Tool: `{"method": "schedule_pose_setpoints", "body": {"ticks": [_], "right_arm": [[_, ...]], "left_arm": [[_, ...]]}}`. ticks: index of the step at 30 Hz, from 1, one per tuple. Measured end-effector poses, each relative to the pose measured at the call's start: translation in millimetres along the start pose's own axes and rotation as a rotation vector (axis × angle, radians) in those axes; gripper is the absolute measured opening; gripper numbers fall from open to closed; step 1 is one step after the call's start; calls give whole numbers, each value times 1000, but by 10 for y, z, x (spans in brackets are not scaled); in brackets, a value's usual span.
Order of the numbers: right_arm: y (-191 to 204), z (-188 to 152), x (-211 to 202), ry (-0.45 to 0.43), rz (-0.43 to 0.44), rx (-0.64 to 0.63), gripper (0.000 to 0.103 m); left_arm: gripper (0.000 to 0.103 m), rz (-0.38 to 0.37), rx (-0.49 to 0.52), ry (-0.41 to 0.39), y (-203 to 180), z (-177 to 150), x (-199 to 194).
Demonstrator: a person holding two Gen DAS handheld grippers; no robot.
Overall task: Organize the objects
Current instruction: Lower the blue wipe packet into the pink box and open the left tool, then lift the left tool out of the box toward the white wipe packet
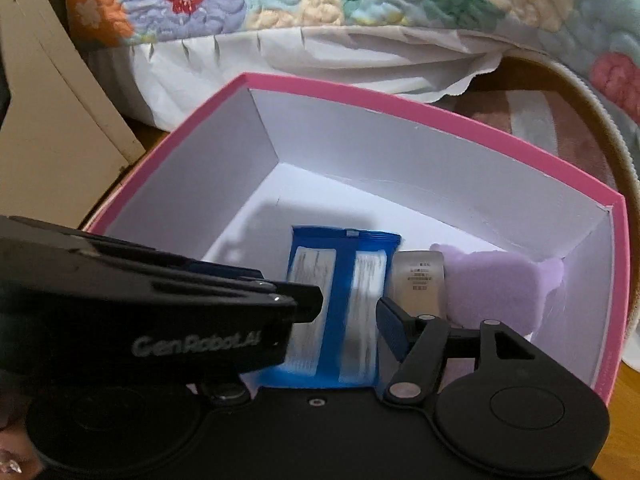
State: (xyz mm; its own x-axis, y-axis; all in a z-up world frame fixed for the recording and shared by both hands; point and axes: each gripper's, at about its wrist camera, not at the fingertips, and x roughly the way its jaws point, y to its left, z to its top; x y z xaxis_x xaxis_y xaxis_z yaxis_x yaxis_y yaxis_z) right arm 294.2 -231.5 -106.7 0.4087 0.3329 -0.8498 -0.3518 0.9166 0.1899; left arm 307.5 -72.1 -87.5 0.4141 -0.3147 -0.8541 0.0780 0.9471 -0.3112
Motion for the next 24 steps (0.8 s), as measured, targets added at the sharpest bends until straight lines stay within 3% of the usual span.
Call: {"method": "schedule_pose_setpoints", "body": {"ticks": [5,11,19,24], "right_arm": [[93,-98,-211,-6,-37,-36,71],[228,-146,-752,-54,-15,-75,71],[489,-276,-1577,-111,-17,-184,73],[619,-475,-1953,-153,-5,-254,74]], "left_arm": [[41,-7,118,-11,-82,-40,-267],[51,-7,170,-56,-122,-121,-762],[62,22,212,2,-105,-278,-1596],[64,27,266,29,-134,-559,-1906]]}}
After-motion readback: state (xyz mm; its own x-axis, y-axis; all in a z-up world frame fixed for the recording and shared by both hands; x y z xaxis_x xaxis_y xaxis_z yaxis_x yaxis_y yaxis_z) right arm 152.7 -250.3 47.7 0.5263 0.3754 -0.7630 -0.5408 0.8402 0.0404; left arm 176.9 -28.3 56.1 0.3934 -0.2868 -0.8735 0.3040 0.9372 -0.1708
